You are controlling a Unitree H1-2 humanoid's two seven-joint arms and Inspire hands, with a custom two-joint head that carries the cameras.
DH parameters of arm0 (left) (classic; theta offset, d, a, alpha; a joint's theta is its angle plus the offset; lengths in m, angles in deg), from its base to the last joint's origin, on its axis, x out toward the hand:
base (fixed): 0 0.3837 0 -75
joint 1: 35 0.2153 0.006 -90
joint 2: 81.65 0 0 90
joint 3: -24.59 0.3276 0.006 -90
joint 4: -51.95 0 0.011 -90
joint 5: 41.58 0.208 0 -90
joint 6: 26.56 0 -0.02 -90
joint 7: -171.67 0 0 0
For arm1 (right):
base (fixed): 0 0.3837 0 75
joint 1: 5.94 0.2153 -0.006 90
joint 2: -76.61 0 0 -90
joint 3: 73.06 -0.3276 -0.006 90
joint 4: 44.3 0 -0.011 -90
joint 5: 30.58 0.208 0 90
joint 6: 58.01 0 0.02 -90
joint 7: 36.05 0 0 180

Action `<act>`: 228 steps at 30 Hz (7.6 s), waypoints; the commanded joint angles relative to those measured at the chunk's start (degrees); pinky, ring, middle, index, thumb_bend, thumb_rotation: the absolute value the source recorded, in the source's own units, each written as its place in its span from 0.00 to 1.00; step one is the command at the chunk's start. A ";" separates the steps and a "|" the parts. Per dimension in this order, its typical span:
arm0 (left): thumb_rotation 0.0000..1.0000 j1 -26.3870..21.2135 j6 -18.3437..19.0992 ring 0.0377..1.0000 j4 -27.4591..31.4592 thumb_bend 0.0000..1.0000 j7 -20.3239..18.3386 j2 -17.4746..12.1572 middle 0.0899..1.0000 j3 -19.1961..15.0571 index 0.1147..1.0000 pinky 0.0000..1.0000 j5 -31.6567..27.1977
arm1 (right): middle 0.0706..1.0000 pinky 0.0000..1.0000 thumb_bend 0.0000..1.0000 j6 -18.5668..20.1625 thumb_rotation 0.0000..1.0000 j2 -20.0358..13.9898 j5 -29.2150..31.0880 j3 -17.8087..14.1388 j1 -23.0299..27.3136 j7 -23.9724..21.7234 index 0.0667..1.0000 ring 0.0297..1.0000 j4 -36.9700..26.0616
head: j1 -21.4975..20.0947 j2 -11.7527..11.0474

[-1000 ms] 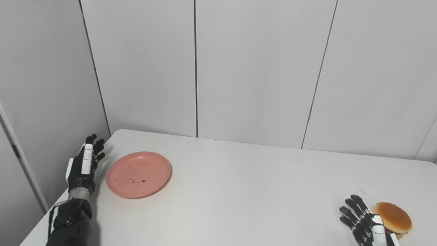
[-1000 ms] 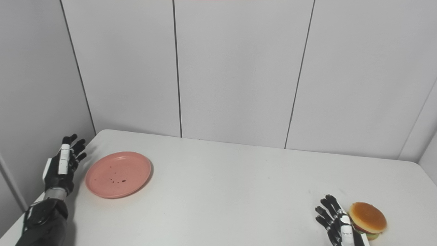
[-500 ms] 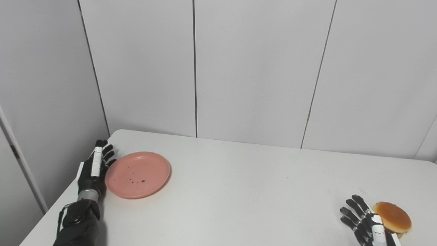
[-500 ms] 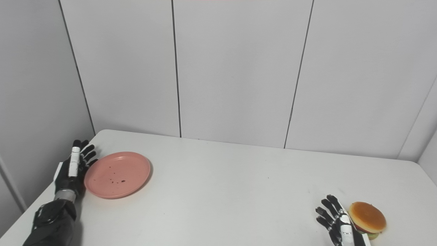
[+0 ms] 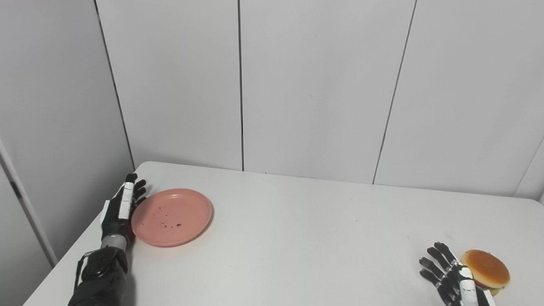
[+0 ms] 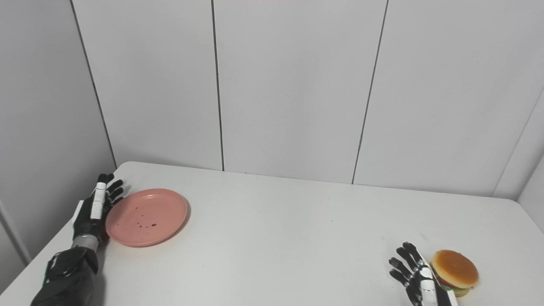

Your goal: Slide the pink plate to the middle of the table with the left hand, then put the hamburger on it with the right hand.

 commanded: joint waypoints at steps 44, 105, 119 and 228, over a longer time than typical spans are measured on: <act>0.87 2.42 6.99 0.87 19.33 0.97 -1.72 11.26 0.84 5.71 0.88 0.87 2.79 | 0.87 0.81 0.76 3.65 0.98 2.75 -0.13 2.54 -4.09 2.20 0.87 0.81 -3.11 | -3.05 2.06; 0.91 8.26 19.94 0.91 38.29 0.96 6.72 23.44 0.87 12.36 0.88 1.00 7.84 | 0.85 0.79 0.79 7.16 1.00 9.36 -8.90 8.35 -4.03 8.24 0.84 0.79 -7.37 | -22.25 5.13; 0.94 10.05 22.31 0.92 44.29 0.96 7.17 25.54 0.88 14.41 0.90 1.00 8.89 | 0.85 0.79 0.79 7.80 1.00 9.10 -8.78 8.77 -4.32 8.41 0.84 0.78 -8.17 | -22.03 5.61; 0.92 10.08 21.50 0.95 37.64 0.95 5.09 25.33 0.88 13.94 0.92 1.00 9.20 | 0.72 0.59 0.70 4.47 0.93 -24.83 -64.47 20.60 22.15 21.40 0.70 0.68 21.84 | -21.41 5.40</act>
